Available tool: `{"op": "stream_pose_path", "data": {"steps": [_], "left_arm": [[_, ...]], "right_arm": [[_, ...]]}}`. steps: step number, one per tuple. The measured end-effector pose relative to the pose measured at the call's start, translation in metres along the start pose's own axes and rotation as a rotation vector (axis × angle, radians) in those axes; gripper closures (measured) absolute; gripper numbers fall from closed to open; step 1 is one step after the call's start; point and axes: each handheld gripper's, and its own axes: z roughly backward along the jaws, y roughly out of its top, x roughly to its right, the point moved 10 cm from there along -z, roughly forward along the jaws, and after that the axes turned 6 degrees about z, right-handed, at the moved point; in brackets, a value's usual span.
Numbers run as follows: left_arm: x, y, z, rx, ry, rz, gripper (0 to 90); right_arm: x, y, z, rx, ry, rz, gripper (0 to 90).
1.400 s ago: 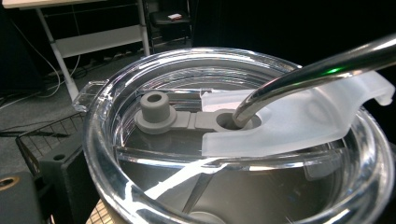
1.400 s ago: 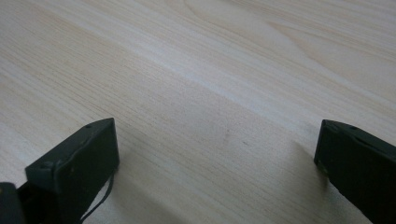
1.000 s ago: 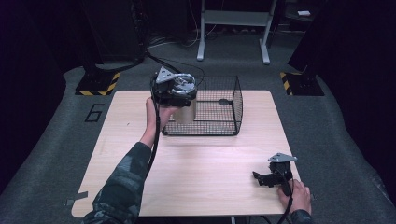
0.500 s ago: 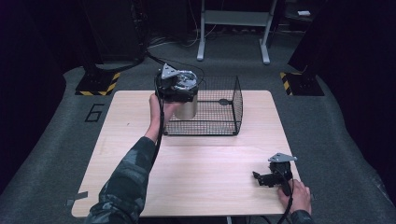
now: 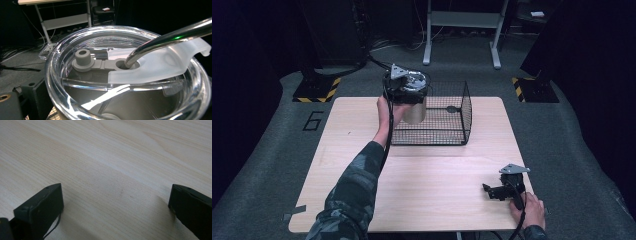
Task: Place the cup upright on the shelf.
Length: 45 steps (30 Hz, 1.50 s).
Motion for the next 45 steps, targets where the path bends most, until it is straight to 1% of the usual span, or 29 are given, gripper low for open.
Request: {"op": "stream_pose_path", "data": {"steps": [1, 3, 6, 11, 13, 19, 21, 29, 31, 36, 37, 38, 40, 45], "left_arm": [[-0.001, 0.000, -0.001, -0.007, 0.002, -0.010, 3.8], [-0.002, 0.000, -0.004, -0.002, 0.006, 0.000, 3.8], [-0.004, 0.000, -0.009, -0.005, 0.020, -0.003, 3.8], [-0.006, -0.002, -0.017, -0.014, 0.029, -0.002, 3.8], [-0.007, -0.004, -0.021, -0.015, 0.031, 0.007, 3.8], [-0.008, -0.009, -0.032, -0.019, 0.042, 0.019, 3.8], [-0.010, -0.011, -0.036, -0.018, 0.048, 0.033, 3.8], [-0.014, -0.018, -0.046, -0.009, 0.070, 0.063, 3.8], [-0.014, -0.020, -0.049, -0.014, 0.074, 0.065, 3.8], [-0.016, -0.030, -0.057, -0.028, 0.083, 0.086, 3.9], [-0.016, -0.031, -0.058, -0.034, 0.085, 0.087, 3.9], [-0.016, -0.034, -0.060, -0.042, 0.088, 0.077, 3.8], [-0.017, -0.039, -0.063, -0.054, 0.095, 0.078, 3.8], [-0.017, -0.050, -0.071, -0.073, 0.112, 0.090, 3.8]], "right_arm": [[0.000, 0.000, 0.000, 0.001, -0.001, 0.000, 0.0], [0.000, 0.000, 0.000, 0.000, 0.000, 0.001, 0.0], [0.000, 0.000, 0.000, 0.001, -0.001, 0.003, 0.0], [0.001, 0.000, 0.000, 0.004, -0.003, 0.006, 0.0], [0.001, 0.000, 0.000, 0.004, -0.002, 0.005, 0.0], [0.001, 0.000, 0.000, 0.003, -0.002, 0.004, 0.0], [0.001, 0.000, 0.000, 0.002, -0.001, 0.007, 0.0], [0.001, 0.000, 0.000, 0.003, -0.001, 0.005, 0.0], [0.000, 0.000, 0.000, 0.003, -0.002, 0.005, 0.0], [0.000, 0.000, 0.000, 0.003, -0.001, 0.005, 0.0], [0.000, 0.000, 0.000, 0.003, -0.001, 0.004, 0.0], [0.000, 0.000, 0.000, 0.003, -0.001, 0.005, 0.0], [0.000, 0.000, 0.000, 0.003, -0.001, 0.005, 0.0], [0.000, 0.000, 0.000, 0.002, -0.001, 0.005, 0.0]]}}
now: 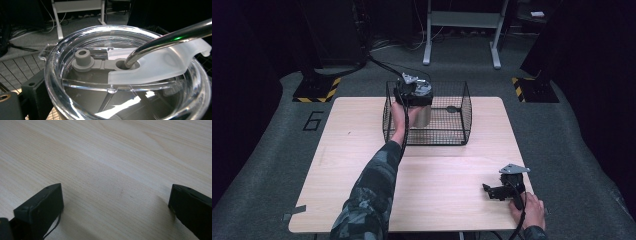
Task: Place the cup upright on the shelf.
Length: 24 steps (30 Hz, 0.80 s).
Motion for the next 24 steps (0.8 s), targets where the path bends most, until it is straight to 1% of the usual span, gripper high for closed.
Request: {"op": "stream_pose_path", "data": {"steps": [3, 5, 7, 12, 15, 19, 20, 22, 23, 24], "left_arm": [[0.001, -0.006, -0.004, -0.013, -0.001, 0.001, 3.9], [0.001, -0.010, -0.006, -0.019, 0.005, 0.000, 3.8], [0.001, -0.012, -0.009, -0.022, 0.004, 0.005, 3.8], [0.001, -0.018, -0.013, -0.039, 0.013, 0.000, 3.9], [0.002, -0.020, -0.016, -0.040, 0.013, 0.011, 3.8], [0.002, -0.023, -0.019, -0.046, 0.014, 0.012, 3.9], [0.002, -0.025, -0.020, -0.048, 0.018, 0.021, 3.9], [0.002, -0.027, -0.021, -0.058, 0.017, 0.013, 3.9], [0.003, -0.028, -0.022, -0.058, 0.017, 0.019, 3.8], [0.003, -0.030, -0.023, -0.063, 0.020, 0.015, 3.8]], "right_arm": [[0.000, 0.000, 0.000, 0.000, 0.000, 0.000, 0.0], [0.000, 0.000, 0.000, 0.004, -0.005, -0.001, 0.0], [0.000, 0.000, 0.000, 0.003, -0.004, 0.000, 0.0], [0.001, 0.000, 0.000, 0.003, -0.005, 0.003, 0.0], [0.001, 0.000, 0.000, 0.004, -0.006, 0.003, 0.0], [0.001, 0.000, 0.000, 0.005, -0.006, 0.003, 0.0], [0.001, 0.000, 0.000, 0.004, -0.006, 0.003, 0.0], [0.001, 0.000, 0.000, 0.004, -0.006, 0.003, 0.0], [0.000, 0.000, 0.000, 0.005, -0.005, 0.001, 0.0], [0.000, 0.000, 0.000, 0.004, -0.004, 0.001, 0.0]]}}
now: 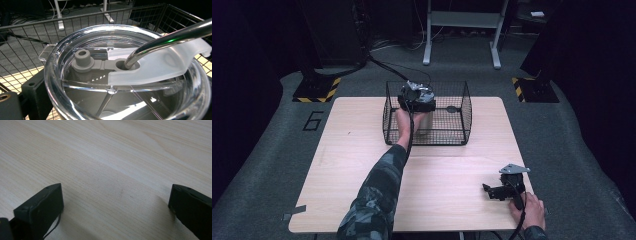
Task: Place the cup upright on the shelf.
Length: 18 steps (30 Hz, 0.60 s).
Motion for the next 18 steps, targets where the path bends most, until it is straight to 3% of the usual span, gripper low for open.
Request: {"op": "stream_pose_path", "data": {"steps": [8, 13, 18], "left_arm": [[-0.001, -0.011, -0.003, -0.020, -0.004, -0.033, 3.8], [0.003, -0.019, 0.003, -0.033, -0.020, -0.088, 3.8], [0.000, -0.024, 0.009, -0.029, -0.010, -0.081, 3.8]], "right_arm": [[0.000, 0.000, 0.000, 0.001, 0.000, -0.002, 0.0], [0.001, -0.001, 0.000, -0.007, -0.003, 0.016, 0.0], [0.000, -0.001, 0.000, -0.006, -0.002, 0.007, 0.0]]}}
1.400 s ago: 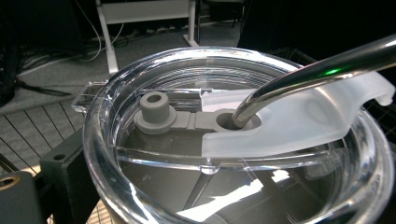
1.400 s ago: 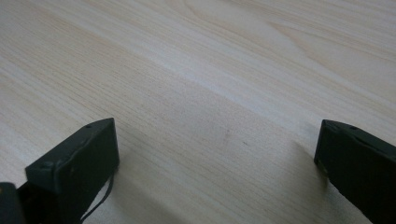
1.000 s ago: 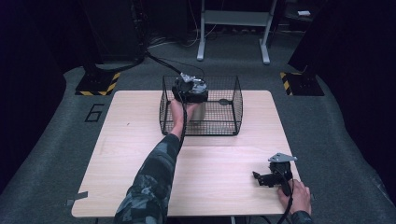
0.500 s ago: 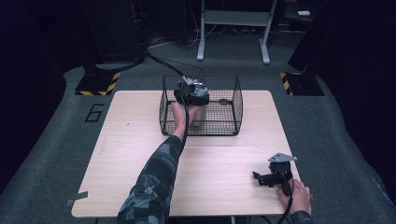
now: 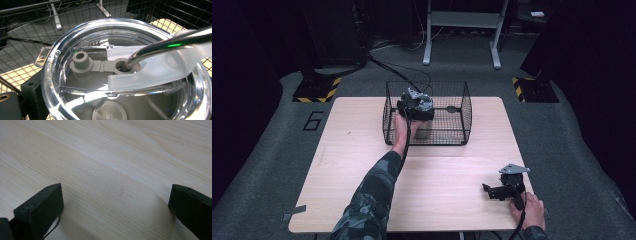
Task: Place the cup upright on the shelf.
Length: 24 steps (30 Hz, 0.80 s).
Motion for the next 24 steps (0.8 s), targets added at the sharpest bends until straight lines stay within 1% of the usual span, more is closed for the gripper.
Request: {"op": "stream_pose_path", "data": {"steps": [1, 3, 4, 5, 6, 7, 8, 9, 11, 13, 17, 18, 19, 21, 22, 23, 24], "left_arm": [[0.001, 0.000, 0.001, -0.007, 0.001, -0.012, 3.7], [0.002, 0.001, 0.000, -0.001, 0.006, -0.017, 3.6], [0.002, -0.001, 0.000, -0.013, 0.014, -0.020, 3.2], [0.000, -0.003, -0.001, -0.037, 0.015, -0.029, 2.5], [0.000, -0.004, -0.002, -0.039, 0.009, -0.027, 2.5], [-0.001, -0.004, -0.002, -0.035, 0.013, -0.018, 1.3], [-0.001, -0.005, -0.002, -0.036, 0.004, -0.012, 0.1], [-0.001, -0.004, -0.002, -0.024, -0.002, -0.005, 0.1], [0.000, -0.005, -0.001, -0.036, -0.013, -0.001, 0.1], [0.001, -0.004, 0.001, -0.033, -0.022, -0.002, 0.1], [0.001, -0.004, 0.007, -0.049, -0.038, 0.006, 0.0], [0.000, -0.004, 0.009, -0.055, -0.038, -0.003, 0.0], [0.001, -0.004, 0.012, -0.060, -0.042, -0.005, 0.0], [0.001, -0.003, 0.017, -0.072, -0.036, -0.029, 0.1], [0.000, -0.004, 0.021, -0.084, -0.037, -0.049, 0.0], [0.001, -0.003, 0.023, -0.081, -0.042, -0.040, 0.0], [0.001, -0.003, 0.024, -0.082, -0.042, -0.042, 0.0]], "right_arm": [[-0.001, 0.001, 0.000, 0.004, 0.003, -0.010, 0.0], [-0.001, 0.001, 0.000, 0.004, 0.003, -0.010, 0.0], [-0.001, 0.001, 0.000, 0.004, 0.003, -0.010, 0.0], [-0.001, 0.001, 0.000, 0.004, 0.002, -0.011, 0.0], [-0.001, 0.001, 0.000, 0.004, 0.003, -0.011, 0.0], [0.001, 0.000, 0.000, -0.002, -0.001, 0.008, 0.0], [0.001, 0.000, 0.000, -0.002, -0.001, 0.008, 0.0], [0.001, 0.000, 0.000, -0.003, -0.001, 0.008, 0.0], [-0.001, 0.001, 0.000, 0.005, 0.003, -0.012, 0.0], [-0.001, 0.001, 0.000, 0.004, 0.003, -0.011, 0.0], [-0.001, 0.001, 0.000, 0.005, 0.002, -0.013, 0.0], [-0.001, 0.001, 0.000, 0.004, 0.003, -0.012, 0.0], [0.000, 0.000, 0.000, -0.001, -0.002, 0.003, 0.0], [0.000, 0.000, 0.000, 0.000, -0.002, 0.002, 0.0], [0.000, 0.000, 0.000, 0.000, -0.002, 0.001, 0.0], [0.000, 0.000, 0.000, 0.002, -0.001, -0.005, 0.0], [-0.001, 0.001, 0.000, 0.004, 0.002, -0.011, 0.0]]}}
